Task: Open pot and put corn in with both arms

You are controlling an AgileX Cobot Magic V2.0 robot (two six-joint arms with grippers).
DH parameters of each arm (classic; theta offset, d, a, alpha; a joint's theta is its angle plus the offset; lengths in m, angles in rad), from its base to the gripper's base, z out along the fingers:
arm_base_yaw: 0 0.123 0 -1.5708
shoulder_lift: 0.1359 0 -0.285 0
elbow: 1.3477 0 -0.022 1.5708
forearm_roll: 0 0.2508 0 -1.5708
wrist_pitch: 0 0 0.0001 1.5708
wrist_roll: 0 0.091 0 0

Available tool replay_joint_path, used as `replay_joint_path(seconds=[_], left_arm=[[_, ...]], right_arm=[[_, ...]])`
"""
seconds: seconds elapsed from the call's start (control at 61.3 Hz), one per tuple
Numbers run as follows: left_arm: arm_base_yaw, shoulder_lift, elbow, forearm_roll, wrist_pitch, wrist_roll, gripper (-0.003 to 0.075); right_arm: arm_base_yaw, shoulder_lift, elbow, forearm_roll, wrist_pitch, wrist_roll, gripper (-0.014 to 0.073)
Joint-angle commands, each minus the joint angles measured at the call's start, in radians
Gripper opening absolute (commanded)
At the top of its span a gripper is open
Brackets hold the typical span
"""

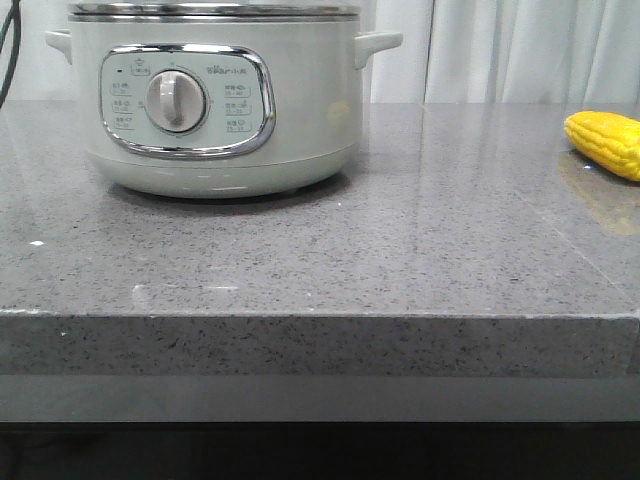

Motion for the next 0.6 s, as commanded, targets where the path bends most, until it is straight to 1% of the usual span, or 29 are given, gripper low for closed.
replay_joint_path(seconds=[0.0,0.261,0.457,0.506,0.587], left_arm=[[-0.008,-0.068,-0.079,-0.012,-0.078,-0.009,0.0218],[-0.008,-0.176,-0.170,-0.012,0.035,-0.009,0.0218],[-0.008,-0.321,-0.164,0.042,0.179,-0.009,0.0218],[-0.008,-0.366,-0.141,0.042,0.211,-0.009,0.0218],[-0.008,-0.435,-0.083,0.044,0.222,-0.005,0.0218]], right_arm=[[-0.001,0.000,-0.033,0.002,-0.072,-0.001,0.0561],[-0.001,0.000,-0.033,0.002,-0.074,-0.001,0.0561],[-0.001,0.000,-0.033,0.002,-0.074,-0.001,0.0561],[-0.001,0.000,-0.033,0.002,-0.074,-0.001,0.0561],[-0.001,0.000,-0.033,0.002,-0.074,-0.001,0.0561]])
